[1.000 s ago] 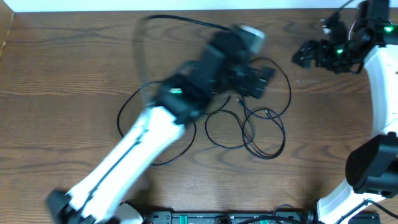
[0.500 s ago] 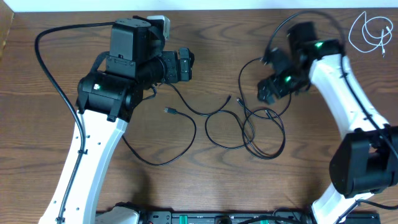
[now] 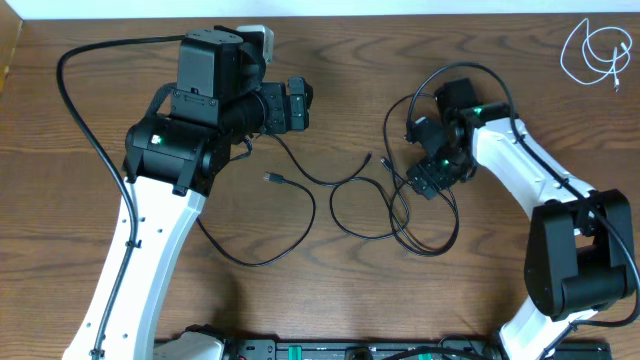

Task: Untangle cables
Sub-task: 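Grasp a black cable end with the right gripper at center-right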

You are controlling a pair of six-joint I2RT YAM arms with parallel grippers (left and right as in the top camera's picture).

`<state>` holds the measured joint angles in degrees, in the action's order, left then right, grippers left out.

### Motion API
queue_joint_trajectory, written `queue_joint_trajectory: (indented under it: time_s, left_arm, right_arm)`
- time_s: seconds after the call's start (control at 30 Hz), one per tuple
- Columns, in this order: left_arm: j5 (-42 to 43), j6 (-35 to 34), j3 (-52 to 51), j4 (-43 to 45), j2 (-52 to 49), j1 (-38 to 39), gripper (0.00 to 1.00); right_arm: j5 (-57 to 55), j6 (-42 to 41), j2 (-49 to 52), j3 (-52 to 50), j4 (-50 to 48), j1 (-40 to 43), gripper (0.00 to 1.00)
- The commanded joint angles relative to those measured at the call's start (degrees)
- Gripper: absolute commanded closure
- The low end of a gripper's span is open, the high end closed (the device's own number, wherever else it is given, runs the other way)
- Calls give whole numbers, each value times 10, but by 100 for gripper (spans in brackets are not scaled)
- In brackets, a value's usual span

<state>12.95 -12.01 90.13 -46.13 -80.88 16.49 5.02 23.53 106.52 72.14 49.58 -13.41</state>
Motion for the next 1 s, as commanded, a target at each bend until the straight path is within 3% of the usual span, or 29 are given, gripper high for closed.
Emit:
queue_joint_trajectory:
  time_s: [0.0, 0.5, 0.7, 0.83, 0.97]
  left_arm:
    - [-2, -3, 4, -1, 0, -2, 6]
    - [-2, -3, 2, -1, -4, -2, 6]
    - [-2, -3, 2, -1, -4, -2, 6]
    - [-2, -3, 2, -1, -4, -2, 5]
    - [-2, -3, 2, -1, -4, -2, 6]
  right_arm:
    - [-12, 8, 7, -27, -19, 2, 6]
    - [-3, 10, 7, -101, -66, 2, 8]
    - [-3, 9, 7, -130, -82, 2, 14]
    - [-3, 9, 7, -152, -92, 2, 27]
    - [-3, 9, 7, -157, -96, 2, 49]
